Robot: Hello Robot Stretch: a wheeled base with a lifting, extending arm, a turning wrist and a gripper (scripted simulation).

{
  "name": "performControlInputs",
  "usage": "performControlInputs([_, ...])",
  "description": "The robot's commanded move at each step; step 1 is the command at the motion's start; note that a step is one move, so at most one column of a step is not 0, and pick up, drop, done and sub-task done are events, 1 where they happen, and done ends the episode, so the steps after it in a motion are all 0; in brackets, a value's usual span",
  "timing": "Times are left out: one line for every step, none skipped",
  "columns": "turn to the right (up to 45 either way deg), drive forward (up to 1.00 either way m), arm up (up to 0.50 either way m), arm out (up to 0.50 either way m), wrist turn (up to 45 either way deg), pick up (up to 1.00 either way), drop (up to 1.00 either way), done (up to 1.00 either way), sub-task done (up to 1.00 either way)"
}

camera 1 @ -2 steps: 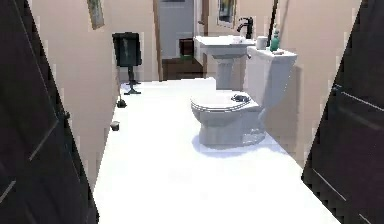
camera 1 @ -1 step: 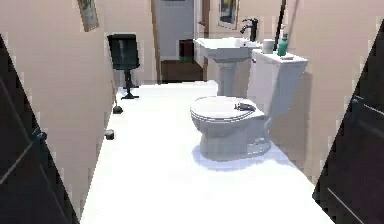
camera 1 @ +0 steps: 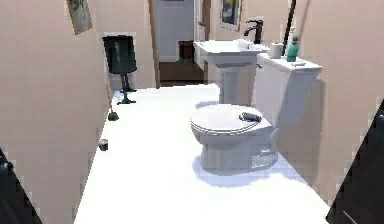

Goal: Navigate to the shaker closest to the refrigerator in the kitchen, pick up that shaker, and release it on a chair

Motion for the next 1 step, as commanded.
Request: performControlInputs([-15.0,0.00,0.00,0.00,0.0,0.00,0.00,0.00,0.00])
